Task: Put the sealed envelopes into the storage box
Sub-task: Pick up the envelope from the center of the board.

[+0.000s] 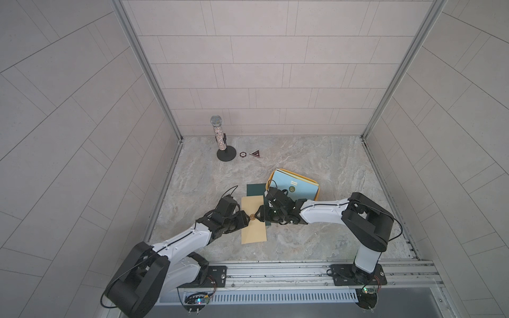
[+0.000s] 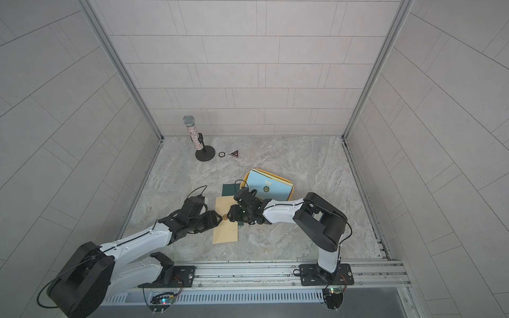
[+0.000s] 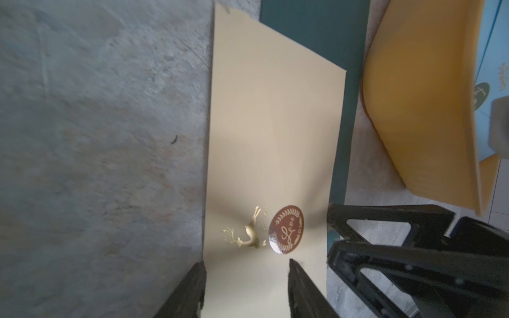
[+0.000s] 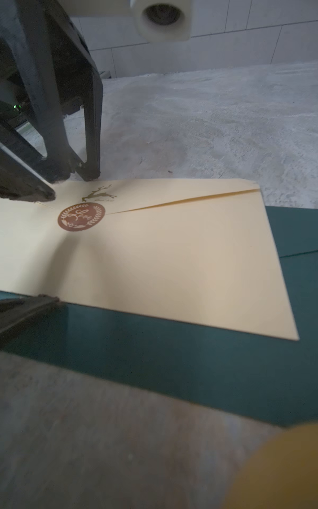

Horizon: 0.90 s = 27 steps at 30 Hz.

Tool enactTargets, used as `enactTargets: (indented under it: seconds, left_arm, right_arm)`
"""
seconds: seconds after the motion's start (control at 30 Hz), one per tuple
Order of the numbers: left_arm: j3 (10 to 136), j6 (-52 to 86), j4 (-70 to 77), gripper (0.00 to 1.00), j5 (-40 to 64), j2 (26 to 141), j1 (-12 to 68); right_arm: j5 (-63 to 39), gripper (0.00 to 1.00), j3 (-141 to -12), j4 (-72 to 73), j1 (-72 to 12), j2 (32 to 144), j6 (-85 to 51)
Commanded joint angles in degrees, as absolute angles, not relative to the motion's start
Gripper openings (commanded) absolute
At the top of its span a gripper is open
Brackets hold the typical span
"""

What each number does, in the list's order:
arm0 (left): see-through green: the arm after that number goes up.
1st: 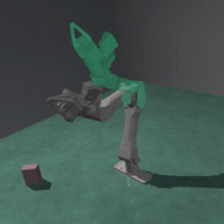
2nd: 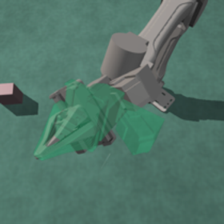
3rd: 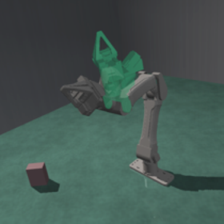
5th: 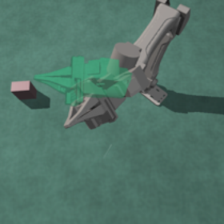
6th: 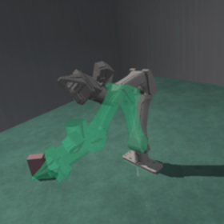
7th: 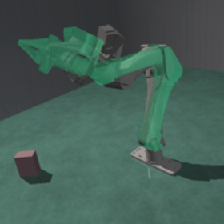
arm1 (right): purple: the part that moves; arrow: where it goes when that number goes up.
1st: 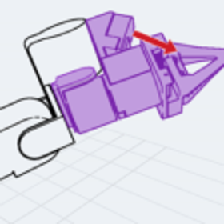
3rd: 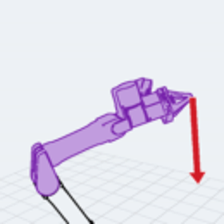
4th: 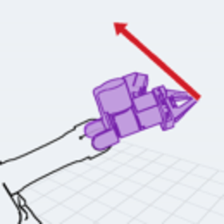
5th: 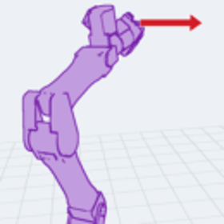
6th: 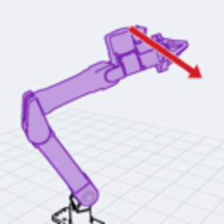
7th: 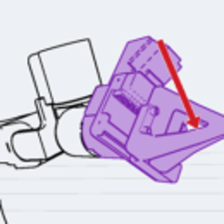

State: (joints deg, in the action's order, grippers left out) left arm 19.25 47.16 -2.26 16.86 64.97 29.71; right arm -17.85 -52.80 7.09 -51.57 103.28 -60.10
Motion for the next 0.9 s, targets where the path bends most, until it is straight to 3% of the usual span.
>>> enactTargets:
  seconds: [0.0, 0.33, 0.87]
  left_arm:
    - [17.1, 48.0, -3.3, 0.54, 18.5, 66.7, 29.8]
    - [15.7, 48.2, -2.0, 0.53, 19.1, 67.8, 29.7]
    - [15.4, 48.1, -0.9, 0.53, 19.8, 69.1, 29.8]
  right_arm:
    - [-21.9, 0.58, -49.7, 10.5, -51.7, 105.4, -64.6]
    - [-27.3, 0.57, -45.4, 28.5, -50.4, 100.4, -75.6]
    - [-28.9, 0.54, -42.6, 35.2, -50.4, 96.9, -80.5]
